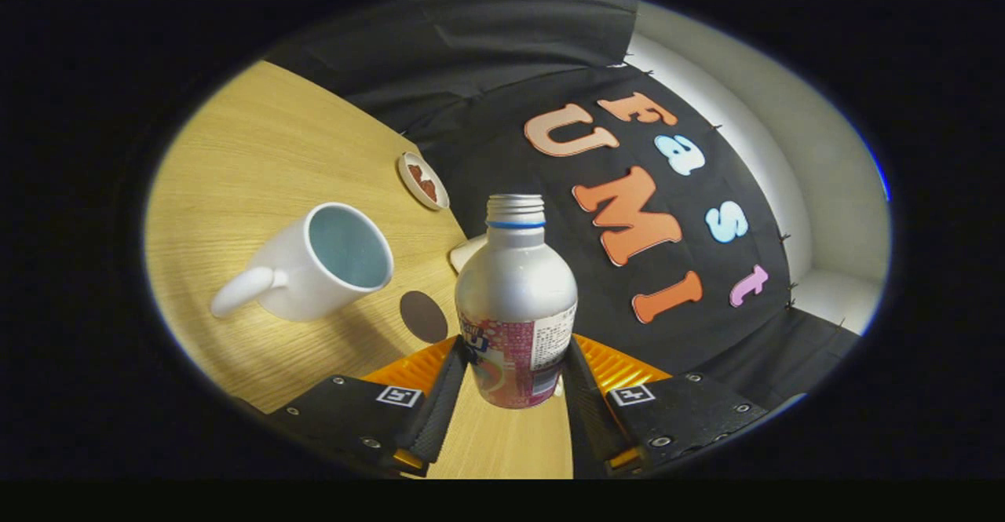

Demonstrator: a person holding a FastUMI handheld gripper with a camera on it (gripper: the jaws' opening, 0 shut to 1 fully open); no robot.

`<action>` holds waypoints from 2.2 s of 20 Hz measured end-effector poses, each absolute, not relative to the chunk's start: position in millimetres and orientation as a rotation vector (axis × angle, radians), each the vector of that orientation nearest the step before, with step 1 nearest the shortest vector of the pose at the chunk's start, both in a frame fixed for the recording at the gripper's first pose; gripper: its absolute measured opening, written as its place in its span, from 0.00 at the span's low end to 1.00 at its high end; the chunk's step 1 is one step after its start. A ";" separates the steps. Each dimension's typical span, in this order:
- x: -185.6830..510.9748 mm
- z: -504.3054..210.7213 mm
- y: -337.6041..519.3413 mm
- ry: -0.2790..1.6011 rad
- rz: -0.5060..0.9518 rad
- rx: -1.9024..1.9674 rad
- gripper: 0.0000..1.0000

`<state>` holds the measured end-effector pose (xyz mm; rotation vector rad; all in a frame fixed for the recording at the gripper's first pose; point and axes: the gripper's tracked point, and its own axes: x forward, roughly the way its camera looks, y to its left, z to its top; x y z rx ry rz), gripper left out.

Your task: Take the bottle from table, then pour the juice into the cup, finally place the bottle on the coaster

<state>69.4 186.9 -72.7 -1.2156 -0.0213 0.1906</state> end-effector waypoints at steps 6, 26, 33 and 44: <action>69.1 -78.5 190.0 -0.051 0.220 -1.341 0.72; 78.0 -82.0 186.3 -0.121 0.248 -1.599 0.72; 87.3 -86.3 187.1 -0.125 0.252 -1.690 0.72; 94.1 -86.2 189.7 -0.122 0.276 -1.788 0.72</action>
